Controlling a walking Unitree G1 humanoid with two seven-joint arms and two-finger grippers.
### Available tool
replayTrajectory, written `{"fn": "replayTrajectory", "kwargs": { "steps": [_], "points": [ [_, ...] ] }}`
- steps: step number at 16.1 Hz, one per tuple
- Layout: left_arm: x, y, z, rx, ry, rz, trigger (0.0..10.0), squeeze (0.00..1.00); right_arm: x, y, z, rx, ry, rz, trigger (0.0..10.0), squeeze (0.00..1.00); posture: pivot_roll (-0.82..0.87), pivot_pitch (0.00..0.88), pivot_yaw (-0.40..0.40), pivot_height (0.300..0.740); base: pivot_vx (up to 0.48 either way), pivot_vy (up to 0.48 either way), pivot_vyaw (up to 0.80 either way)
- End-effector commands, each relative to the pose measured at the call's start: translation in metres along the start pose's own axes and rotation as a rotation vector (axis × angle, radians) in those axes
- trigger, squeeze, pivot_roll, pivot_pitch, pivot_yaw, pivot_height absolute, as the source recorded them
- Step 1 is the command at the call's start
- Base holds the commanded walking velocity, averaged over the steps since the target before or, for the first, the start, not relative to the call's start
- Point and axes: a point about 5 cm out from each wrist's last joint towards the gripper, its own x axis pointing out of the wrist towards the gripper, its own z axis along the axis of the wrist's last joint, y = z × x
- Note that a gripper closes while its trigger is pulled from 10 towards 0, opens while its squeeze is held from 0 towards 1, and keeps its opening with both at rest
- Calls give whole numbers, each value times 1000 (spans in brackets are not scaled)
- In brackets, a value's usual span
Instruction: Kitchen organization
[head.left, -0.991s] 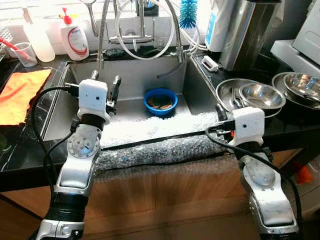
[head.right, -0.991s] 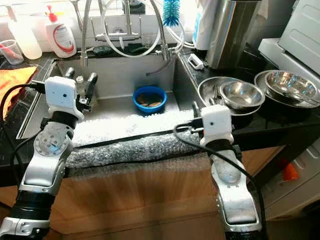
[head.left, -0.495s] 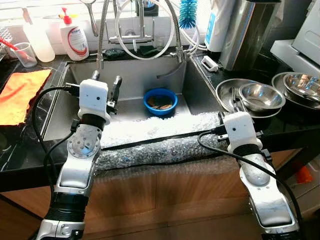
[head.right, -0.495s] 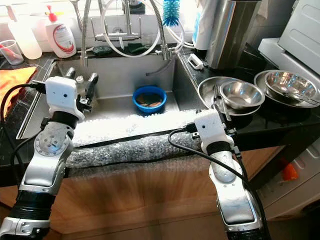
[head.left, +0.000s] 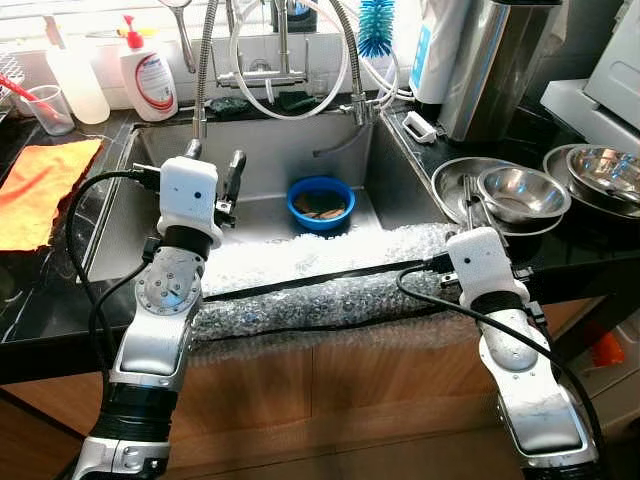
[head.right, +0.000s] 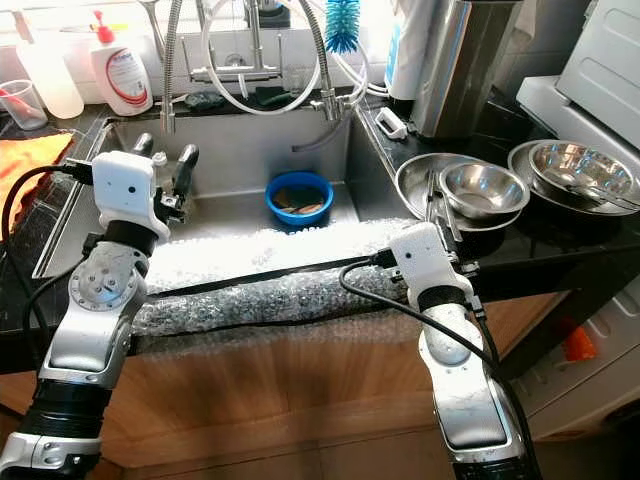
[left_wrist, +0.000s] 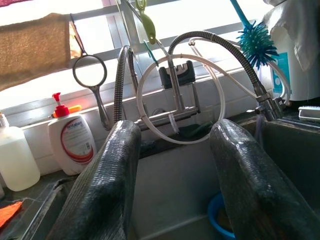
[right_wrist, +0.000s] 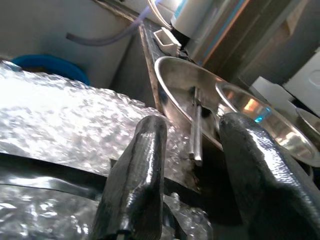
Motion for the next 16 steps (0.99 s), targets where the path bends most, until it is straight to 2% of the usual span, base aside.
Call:
{"fn": "replayTrajectory", "kwargs": {
  "steps": [1,4,5,6,7,16],
  "points": [
    [3,0,3,-5,-11,-6,10000,0,0,-7,1,-11,2,-34,10000,0,-50,30,-1,740,0,0,0],
    [4,0,3,-8,-11,-5,10000,0,0,-12,3,-7,-6,-69,10000,0,-52,30,-1,740,0,0,0],
    [4,-1,3,-7,-11,-5,10000,0,0,-11,3,-8,-6,-68,8235,0,-52,30,-1,740,0,0,0],
    [4,-1,3,-8,-11,-5,10000,0,0,-11,3,-7,-8,-68,4941,0,-52,30,-1,740,0,0,0],
    [4,-1,3,-8,-11,-5,10000,0,0,-10,3,0,-10,-64,0,0,-52,30,-1,740,0,0,0],
    [4,-2,2,-11,-5,-14,10000,0,0,-7,3,11,-7,-53,0,0,-51,28,-1,740,0,0,0]
  ]
}}
